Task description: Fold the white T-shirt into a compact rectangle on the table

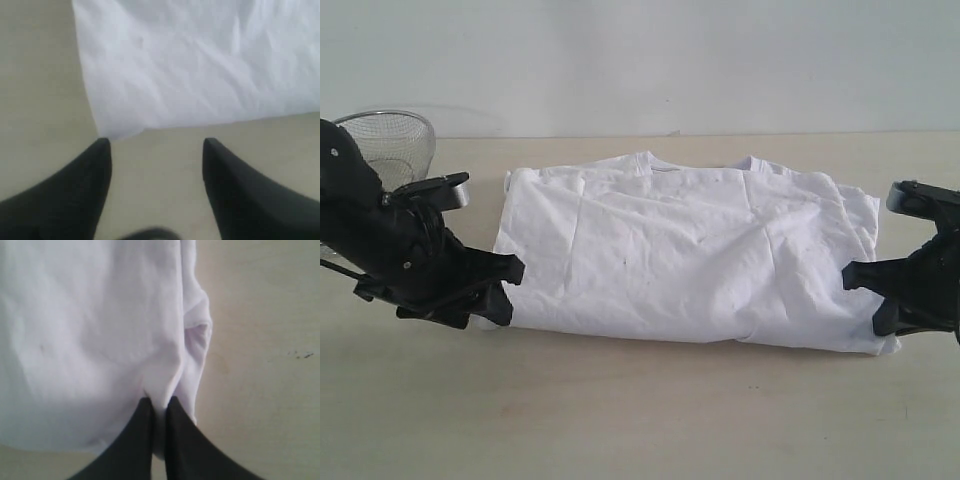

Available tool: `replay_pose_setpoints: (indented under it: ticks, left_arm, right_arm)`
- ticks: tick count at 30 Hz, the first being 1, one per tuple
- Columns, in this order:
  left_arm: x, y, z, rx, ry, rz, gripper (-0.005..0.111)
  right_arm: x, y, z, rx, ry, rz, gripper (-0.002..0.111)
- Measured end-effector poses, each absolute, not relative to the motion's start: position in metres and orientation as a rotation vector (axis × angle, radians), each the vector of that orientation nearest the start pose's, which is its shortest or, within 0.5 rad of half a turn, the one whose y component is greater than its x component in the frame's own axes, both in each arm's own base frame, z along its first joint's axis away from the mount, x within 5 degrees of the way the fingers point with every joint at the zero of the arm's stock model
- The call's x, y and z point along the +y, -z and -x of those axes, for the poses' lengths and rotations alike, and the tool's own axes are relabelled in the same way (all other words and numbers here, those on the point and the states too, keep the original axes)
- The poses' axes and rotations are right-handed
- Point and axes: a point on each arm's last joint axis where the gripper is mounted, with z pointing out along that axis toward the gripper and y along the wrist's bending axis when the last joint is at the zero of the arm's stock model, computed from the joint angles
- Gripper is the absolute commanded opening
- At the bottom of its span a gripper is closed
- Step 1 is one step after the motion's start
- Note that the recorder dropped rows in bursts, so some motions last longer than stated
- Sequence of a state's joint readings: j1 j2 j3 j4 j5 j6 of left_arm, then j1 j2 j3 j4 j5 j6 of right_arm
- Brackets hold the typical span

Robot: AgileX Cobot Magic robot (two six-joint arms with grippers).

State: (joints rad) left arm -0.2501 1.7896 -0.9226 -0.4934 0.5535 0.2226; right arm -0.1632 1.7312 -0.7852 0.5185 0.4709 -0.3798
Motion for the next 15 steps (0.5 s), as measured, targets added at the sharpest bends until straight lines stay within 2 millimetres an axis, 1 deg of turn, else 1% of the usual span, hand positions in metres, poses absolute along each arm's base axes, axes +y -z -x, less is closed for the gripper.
replay_pose_setpoints:
  ticks: [5, 13, 15]
  left_arm:
    - [-0.0965, -0.1442, -0.3087, 2.831, 0.375, -0.08, 0.058]
    - [-0.0961, -0.1453, -0.3127, 2.788, 0.368, -0.054, 0.058]
    - [-0.0964, -0.1391, -0.3133, 2.805, 0.367, -0.045, 0.058]
  right_arm:
    - [-0.0268, -0.1353, -0.2889, 2.807, -0.305, -0.308, 0.0]
    - [-0.0264, -0.1355, -0.2894, 2.8, -0.314, -0.321, 0.0]
    - [-0.0264, -0.1355, -0.2894, 2.8, -0.314, -0.321, 0.0]
